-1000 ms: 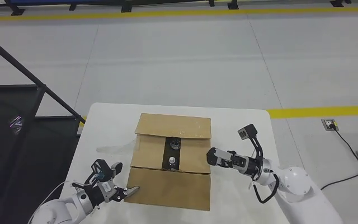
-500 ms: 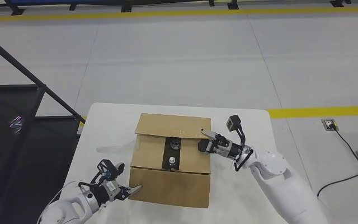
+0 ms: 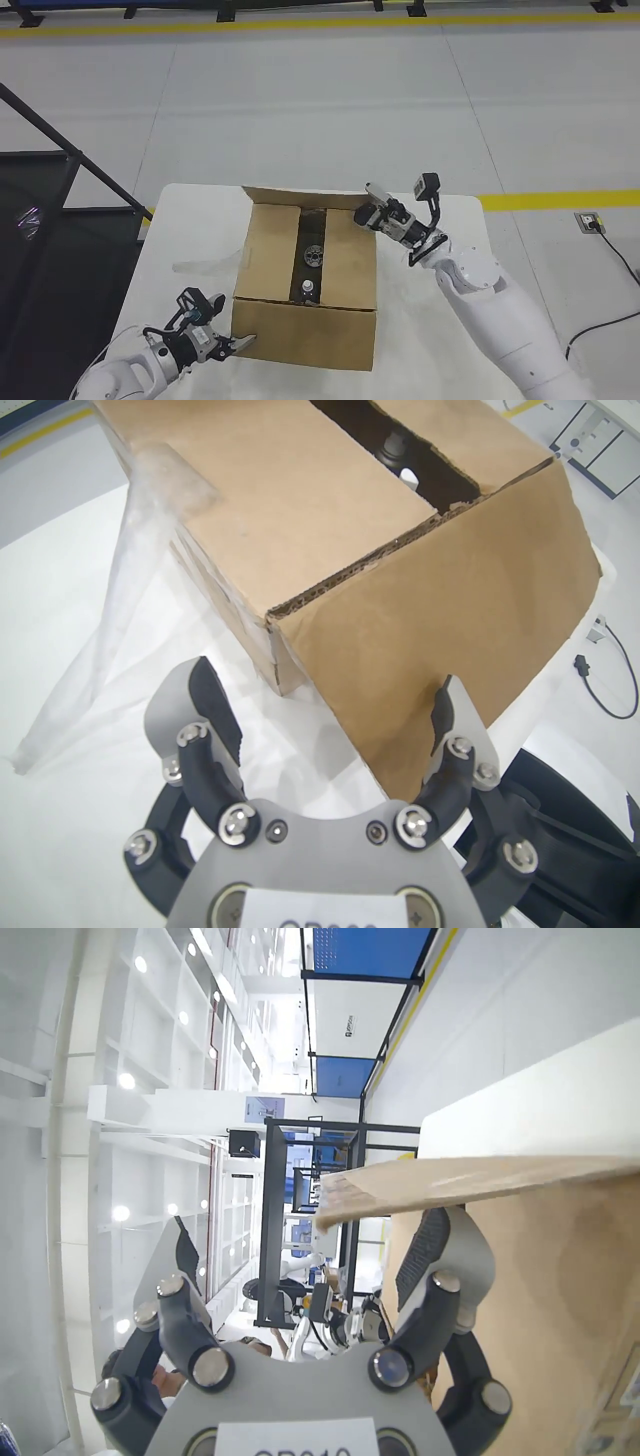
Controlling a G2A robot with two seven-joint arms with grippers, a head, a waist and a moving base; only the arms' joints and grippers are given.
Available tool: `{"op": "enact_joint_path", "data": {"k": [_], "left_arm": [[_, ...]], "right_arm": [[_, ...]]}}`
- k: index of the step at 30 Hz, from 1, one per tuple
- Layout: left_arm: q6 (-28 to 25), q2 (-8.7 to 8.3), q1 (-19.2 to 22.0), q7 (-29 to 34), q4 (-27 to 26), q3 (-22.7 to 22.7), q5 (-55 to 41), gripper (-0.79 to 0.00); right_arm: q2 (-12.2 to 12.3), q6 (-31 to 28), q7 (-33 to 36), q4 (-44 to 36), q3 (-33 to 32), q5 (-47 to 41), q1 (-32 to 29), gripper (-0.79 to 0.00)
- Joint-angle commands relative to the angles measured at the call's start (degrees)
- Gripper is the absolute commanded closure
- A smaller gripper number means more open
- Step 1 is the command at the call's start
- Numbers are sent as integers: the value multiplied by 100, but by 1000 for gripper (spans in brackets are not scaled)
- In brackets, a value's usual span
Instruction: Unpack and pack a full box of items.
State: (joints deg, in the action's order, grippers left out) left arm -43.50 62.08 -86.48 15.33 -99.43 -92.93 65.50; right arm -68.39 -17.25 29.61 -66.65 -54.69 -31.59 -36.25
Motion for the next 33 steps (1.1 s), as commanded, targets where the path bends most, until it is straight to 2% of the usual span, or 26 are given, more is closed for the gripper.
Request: {"op": "enact_joint_path", "data": {"k": [1, 11, 18, 26, 33], "left_arm": [[2, -7, -7, -14, 0, 10, -2, -785], [27, -43, -56, -109, 46, 33, 6, -785], [44, -65, -66, -125, 72, 62, -16, -785], [49, -89, -63, -120, 112, 125, -16, -785], [31, -110, -59, -115, 158, 186, -30, -785]], "right_arm": [[-89, -65, -247, 217, 111, 52, 208, -785], [-573, -260, -1464, 1355, 766, 819, 1027, -785], [-917, -294, -2101, 2156, 1133, 1267, 1365, -785], [-1225, -96, -2109, 2964, 1323, 1436, 1637, -785], [-1363, -484, -2052, 3318, 1239, 1454, 1717, -785]]}}
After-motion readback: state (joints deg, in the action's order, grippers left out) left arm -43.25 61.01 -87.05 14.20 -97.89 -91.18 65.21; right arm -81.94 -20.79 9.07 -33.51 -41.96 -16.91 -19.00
